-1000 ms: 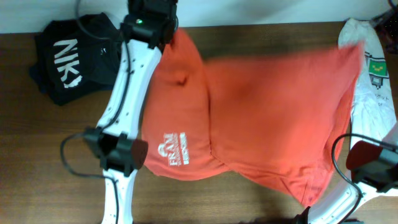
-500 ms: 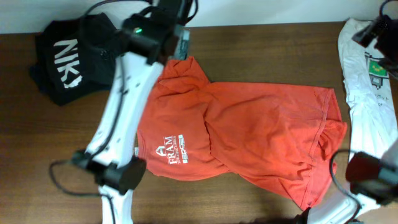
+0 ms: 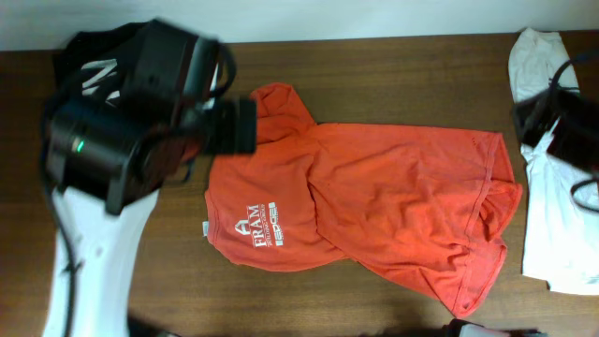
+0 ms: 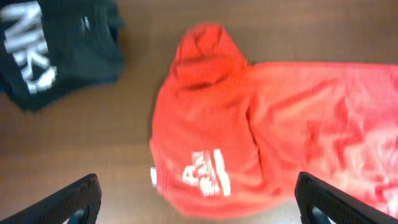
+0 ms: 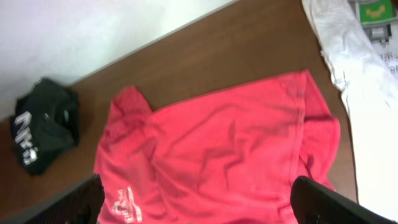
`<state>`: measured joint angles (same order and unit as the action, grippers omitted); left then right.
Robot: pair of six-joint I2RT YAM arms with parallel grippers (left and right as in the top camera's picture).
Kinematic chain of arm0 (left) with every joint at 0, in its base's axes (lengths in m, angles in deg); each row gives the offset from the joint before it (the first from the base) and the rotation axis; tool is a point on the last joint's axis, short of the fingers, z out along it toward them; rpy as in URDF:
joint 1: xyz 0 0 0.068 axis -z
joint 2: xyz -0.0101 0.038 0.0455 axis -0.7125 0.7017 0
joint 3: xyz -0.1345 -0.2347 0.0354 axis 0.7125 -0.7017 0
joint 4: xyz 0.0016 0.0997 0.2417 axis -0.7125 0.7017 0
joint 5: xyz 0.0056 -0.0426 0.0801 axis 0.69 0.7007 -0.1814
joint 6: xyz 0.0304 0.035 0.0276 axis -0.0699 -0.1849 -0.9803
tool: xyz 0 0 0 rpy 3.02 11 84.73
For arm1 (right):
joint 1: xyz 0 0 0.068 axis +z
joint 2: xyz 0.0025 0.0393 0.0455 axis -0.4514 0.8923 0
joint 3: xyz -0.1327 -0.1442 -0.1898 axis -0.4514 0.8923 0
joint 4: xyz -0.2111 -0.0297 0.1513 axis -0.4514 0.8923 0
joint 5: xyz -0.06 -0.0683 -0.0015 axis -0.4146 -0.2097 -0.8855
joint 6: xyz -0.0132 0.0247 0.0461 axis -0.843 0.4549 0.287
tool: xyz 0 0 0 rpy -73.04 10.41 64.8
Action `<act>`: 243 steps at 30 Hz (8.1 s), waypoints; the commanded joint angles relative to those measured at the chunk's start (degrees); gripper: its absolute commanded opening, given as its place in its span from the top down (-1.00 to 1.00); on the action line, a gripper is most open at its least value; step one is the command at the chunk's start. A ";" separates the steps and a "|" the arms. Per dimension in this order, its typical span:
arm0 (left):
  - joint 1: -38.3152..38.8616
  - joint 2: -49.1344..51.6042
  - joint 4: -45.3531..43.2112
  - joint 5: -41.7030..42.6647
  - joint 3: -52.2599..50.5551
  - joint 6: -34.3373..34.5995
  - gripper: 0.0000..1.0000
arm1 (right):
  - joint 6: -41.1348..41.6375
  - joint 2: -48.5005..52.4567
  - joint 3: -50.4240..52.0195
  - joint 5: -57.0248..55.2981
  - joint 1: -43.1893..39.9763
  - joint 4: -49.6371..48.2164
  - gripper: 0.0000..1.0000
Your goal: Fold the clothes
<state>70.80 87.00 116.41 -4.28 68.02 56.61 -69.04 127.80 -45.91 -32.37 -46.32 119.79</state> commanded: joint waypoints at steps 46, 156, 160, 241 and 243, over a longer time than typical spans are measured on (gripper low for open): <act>0.09 -6.32 -44.15 1.62 -66.95 13.16 0.99 | -4.74 -0.24 27.54 -2.80 0.85 -4.33 -0.98; 3.34 -12.46 -22.25 10.10 -51.54 10.58 0.99 | -4.94 0.31 27.54 -2.16 1.33 -1.90 -0.97; 3.34 -17.79 -15.08 9.88 -51.54 10.60 0.99 | -4.92 0.31 27.54 -1.97 5.18 -0.79 -0.97; -2.54 -21.97 0.24 7.82 -36.74 7.04 -0.73 | 7.28 -11.10 40.74 -12.94 23.54 -10.05 0.92; -2.51 -21.97 -0.48 11.26 -45.09 6.69 -0.93 | 6.93 -10.32 40.74 -12.94 22.03 -10.14 0.92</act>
<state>68.51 64.86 116.26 -0.02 31.87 65.04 -60.42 116.67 -4.32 -43.80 -22.36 109.70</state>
